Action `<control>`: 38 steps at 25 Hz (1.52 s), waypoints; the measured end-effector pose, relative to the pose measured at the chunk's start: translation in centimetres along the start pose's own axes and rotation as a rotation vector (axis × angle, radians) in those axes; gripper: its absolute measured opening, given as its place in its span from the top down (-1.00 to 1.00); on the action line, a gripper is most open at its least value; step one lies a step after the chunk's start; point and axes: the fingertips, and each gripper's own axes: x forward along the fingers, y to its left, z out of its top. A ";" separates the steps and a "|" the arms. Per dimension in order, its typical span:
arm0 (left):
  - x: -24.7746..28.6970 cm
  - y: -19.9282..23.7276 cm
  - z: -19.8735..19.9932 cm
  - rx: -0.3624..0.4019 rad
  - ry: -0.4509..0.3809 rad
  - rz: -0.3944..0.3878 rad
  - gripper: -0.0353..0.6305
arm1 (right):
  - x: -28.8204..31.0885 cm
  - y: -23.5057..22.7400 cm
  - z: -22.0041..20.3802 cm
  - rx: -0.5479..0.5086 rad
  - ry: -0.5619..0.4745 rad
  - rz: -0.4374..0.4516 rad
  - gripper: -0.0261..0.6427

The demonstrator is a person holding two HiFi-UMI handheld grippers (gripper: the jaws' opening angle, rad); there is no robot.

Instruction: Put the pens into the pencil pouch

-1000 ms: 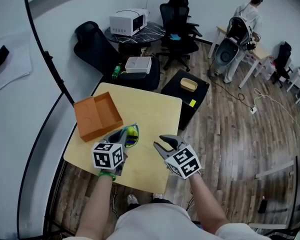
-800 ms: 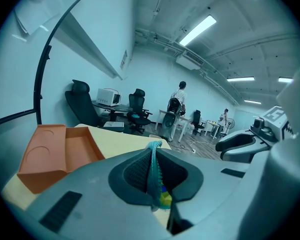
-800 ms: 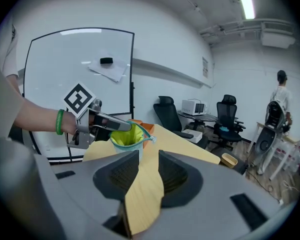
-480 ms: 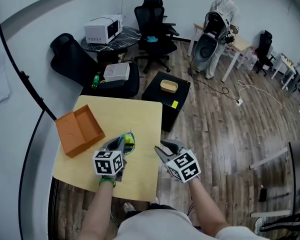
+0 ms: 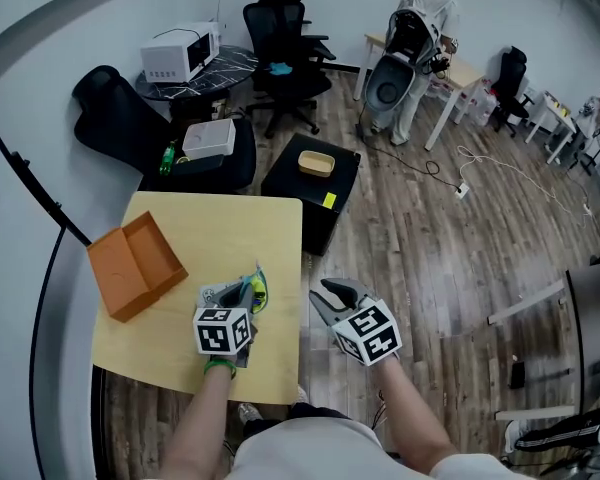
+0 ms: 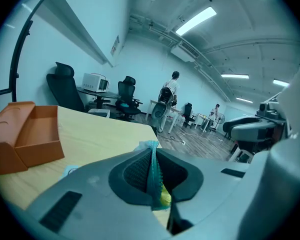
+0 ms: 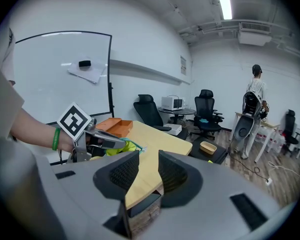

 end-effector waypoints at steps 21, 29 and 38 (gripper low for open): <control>0.4 -2.4 -1.4 0.040 -0.015 -0.081 0.30 | 0.2 -0.7 -0.7 0.038 -0.024 0.003 0.56; -6.6 -1.8 6.2 0.140 -0.242 -0.021 0.29 | 0.9 1.5 5.5 0.001 -0.206 0.018 0.56; -15.7 -1.8 12.3 0.252 -0.456 0.081 0.46 | -0.5 4.3 10.8 -0.028 -0.368 0.037 0.51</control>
